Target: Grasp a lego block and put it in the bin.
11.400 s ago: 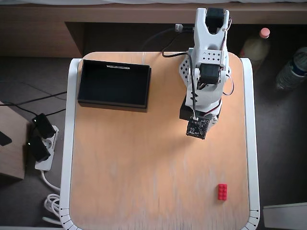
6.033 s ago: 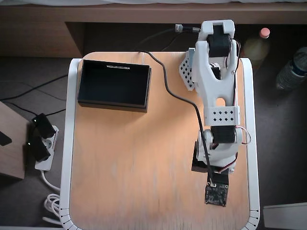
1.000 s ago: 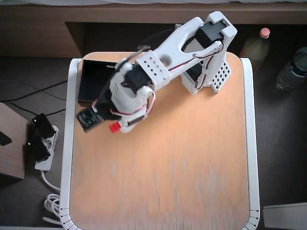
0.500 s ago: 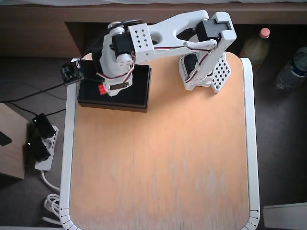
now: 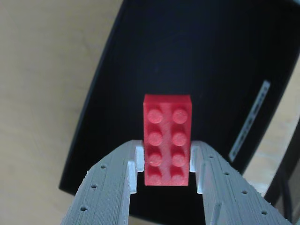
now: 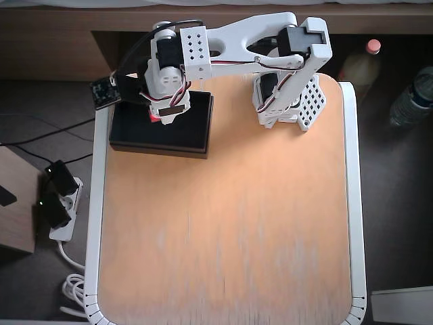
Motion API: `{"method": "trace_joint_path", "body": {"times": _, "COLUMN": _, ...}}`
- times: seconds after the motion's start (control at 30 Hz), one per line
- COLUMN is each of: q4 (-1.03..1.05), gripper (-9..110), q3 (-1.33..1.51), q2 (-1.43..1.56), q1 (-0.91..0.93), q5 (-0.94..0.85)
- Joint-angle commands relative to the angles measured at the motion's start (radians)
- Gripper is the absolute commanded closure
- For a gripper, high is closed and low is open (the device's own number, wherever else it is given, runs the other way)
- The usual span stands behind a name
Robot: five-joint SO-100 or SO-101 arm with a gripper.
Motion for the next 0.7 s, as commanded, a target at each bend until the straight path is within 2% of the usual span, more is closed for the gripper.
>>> {"method": "trace_joint_path", "body": {"times": 0.0, "q4": -0.069, "gripper": 101, "q3": 0.049, "q2": 0.130, "q1": 0.032, "q5": 0.021}}
{"method": "trace_joint_path", "body": {"times": 0.67, "q4": -0.224, "gripper": 101, "q3": 0.152, "q2": 0.161, "q1": 0.064, "q5": 0.017}}
